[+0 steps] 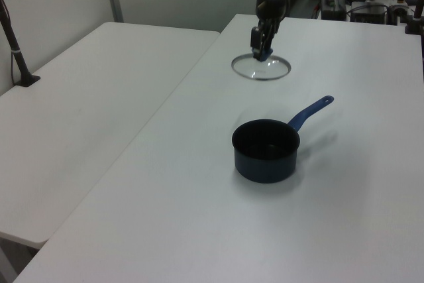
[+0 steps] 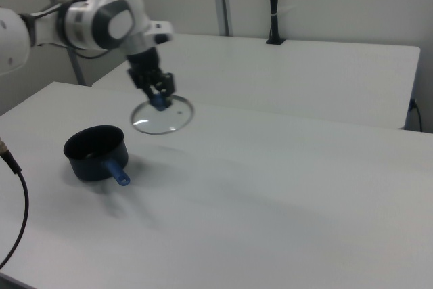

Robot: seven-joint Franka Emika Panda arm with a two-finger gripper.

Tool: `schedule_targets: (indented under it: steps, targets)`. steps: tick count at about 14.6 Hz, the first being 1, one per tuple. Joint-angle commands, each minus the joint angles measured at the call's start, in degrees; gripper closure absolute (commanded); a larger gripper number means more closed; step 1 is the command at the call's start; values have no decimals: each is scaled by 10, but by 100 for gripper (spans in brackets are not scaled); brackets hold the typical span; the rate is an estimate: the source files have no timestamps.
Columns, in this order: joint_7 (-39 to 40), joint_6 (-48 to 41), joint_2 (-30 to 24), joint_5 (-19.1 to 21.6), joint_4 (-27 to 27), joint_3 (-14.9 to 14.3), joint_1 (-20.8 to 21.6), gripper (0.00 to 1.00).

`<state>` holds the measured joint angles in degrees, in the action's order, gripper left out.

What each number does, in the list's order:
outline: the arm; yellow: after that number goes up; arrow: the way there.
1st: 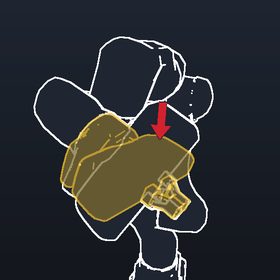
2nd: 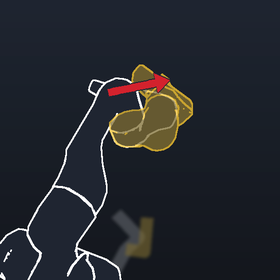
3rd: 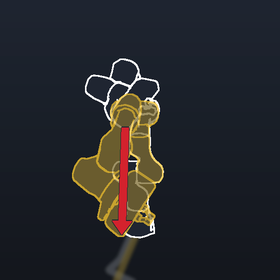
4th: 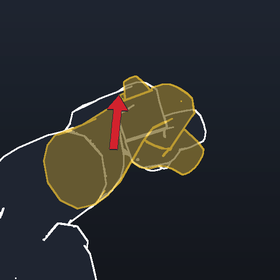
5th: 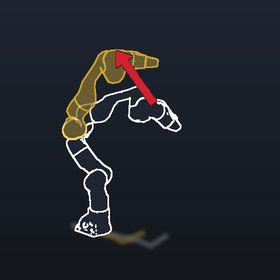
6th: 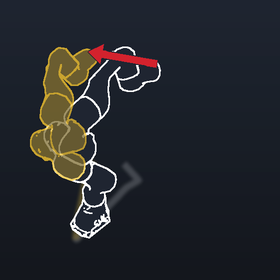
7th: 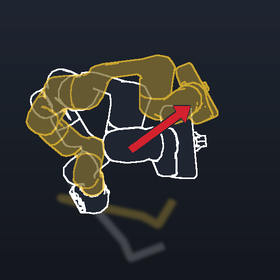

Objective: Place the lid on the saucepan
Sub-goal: 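Carry the held lid over to the saucepan's rim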

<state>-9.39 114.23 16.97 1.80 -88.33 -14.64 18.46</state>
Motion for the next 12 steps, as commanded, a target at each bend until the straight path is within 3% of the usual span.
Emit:
schedule_targets:
  steps: [1, 4, 8, 12]
  targets:
    - [-50, -21, -7, -1, -3, -14, 83, 67]
    - [-98, -21, -1, -29, -3, -10, 128, 67]
    - [-130, -20, 8, -62, -4, 34, 137, 67]
    - [-160, -19, 24, -86, -7, 43, 155, 67]
